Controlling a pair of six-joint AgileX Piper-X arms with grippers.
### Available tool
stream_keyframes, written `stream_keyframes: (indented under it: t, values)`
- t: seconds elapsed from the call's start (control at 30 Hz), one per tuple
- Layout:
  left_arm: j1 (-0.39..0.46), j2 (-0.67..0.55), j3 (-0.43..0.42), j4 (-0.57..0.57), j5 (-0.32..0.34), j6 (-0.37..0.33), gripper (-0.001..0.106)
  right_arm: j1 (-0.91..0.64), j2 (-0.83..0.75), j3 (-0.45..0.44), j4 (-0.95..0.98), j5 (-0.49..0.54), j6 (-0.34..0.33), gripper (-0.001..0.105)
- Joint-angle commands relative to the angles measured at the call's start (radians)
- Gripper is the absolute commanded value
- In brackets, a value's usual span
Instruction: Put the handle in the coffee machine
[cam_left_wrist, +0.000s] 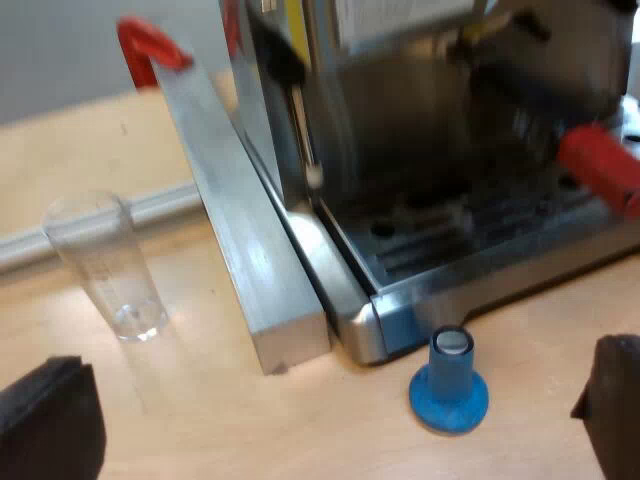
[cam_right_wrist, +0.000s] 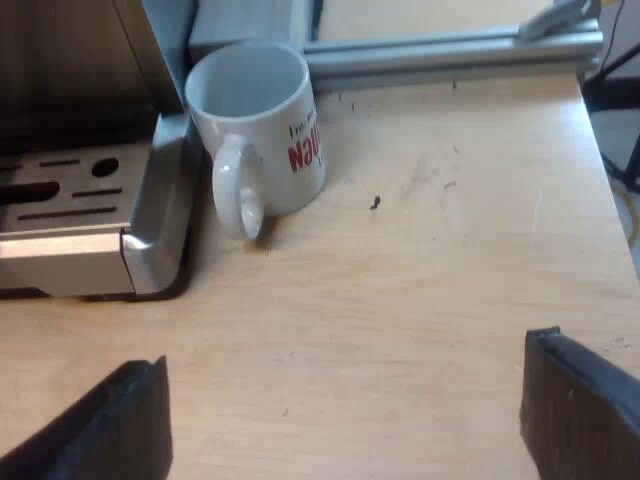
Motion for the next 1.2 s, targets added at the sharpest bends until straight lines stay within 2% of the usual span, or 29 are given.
stream_keyframes:
  t: [0.03,0.1,0.13,0.17,0.33,1.2]
  values:
    - [0.001,-0.137,0.050,-0.036,0.005,-0.009,0.104,0.001,-0.045,0.054,-0.018,-0.019,-0.012,0.073]
    - [0.001,-0.137,0.060,-0.040,0.005,-0.009,0.104,0.001,-0.045,0.088,-0.018,-0.029,-0.012,0.073]
    - [0.001,-0.137,0.133,-0.048,0.005,-0.009,0.104,0.001,-0.045,0.105,-0.020,-0.039,-0.012,0.073]
    - [0.001,-0.134,0.140,-0.053,0.005,-0.009,0.104,0.001,-0.045,0.122,-0.022,-0.046,-0.012,0.073]
    - [0.001,-0.135,0.139,-0.057,0.030,-0.009,0.104,0.001,-0.045,0.161,-0.031,-0.058,-0.012,0.073]
    - [0.001,-0.135,0.139,-0.057,0.036,-0.009,0.104,0.001,-0.043,0.160,-0.017,-0.053,-0.007,0.073]
